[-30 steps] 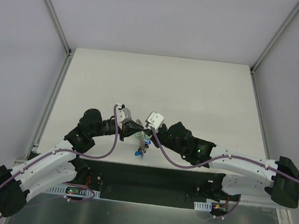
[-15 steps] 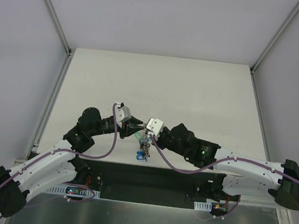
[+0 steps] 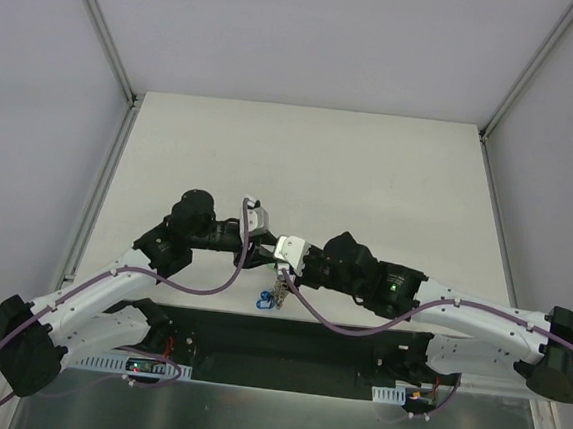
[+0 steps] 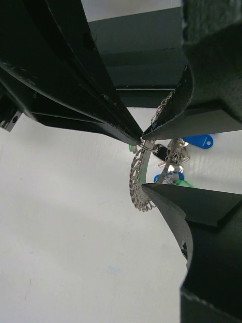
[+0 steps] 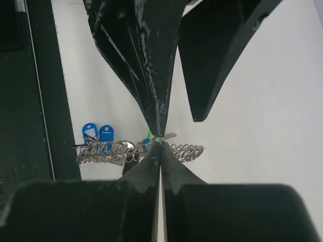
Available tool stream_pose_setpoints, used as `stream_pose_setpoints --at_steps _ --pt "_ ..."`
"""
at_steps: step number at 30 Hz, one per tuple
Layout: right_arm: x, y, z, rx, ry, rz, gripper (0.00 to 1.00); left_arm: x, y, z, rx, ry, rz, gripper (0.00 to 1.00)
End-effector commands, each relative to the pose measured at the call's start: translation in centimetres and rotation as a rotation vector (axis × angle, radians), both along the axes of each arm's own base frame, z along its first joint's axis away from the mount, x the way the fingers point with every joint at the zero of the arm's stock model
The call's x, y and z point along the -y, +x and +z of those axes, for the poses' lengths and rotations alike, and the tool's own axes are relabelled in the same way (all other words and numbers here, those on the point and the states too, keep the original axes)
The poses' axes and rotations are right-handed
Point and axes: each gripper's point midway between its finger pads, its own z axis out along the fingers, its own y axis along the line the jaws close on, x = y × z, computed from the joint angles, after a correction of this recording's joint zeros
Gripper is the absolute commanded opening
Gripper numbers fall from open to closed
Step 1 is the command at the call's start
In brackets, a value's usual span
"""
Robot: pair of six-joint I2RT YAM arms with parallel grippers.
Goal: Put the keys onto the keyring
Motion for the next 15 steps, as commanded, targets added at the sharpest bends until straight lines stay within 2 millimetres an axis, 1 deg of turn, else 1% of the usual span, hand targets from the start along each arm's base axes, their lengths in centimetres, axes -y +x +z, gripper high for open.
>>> stream_pose_setpoints --at_steps 1,5,10,11,15 --pt "-0.8 -0.1 3.4 0.043 0.07 0.041 0.01 0.7 -1.6 0.8 0.007 -0.005 -0.158 0.39" --pt "-0.7 -0.2 3.3 0.046 0.067 0.048 0.01 1.0 -2.3 0.4 -0.031 0.005 -0.22 0.36" --pt "-0.7 -0.2 3.4 0.046 0.067 0.048 0.01 1.3 -2.1 -0.4 -0.075 0.023 -0.232 0.36" --pt "-1.0 -0.7 3.3 0.032 0.071 0.077 0.01 1.4 -2.0 -0.4 -0.083 0.023 -0.236 0.36" --pt "-1.1 -0.8 3.4 0.031 0.074 0.081 0.01 1.6 -1.8 -1.1 -0.122 0.037 -0.232 0.31"
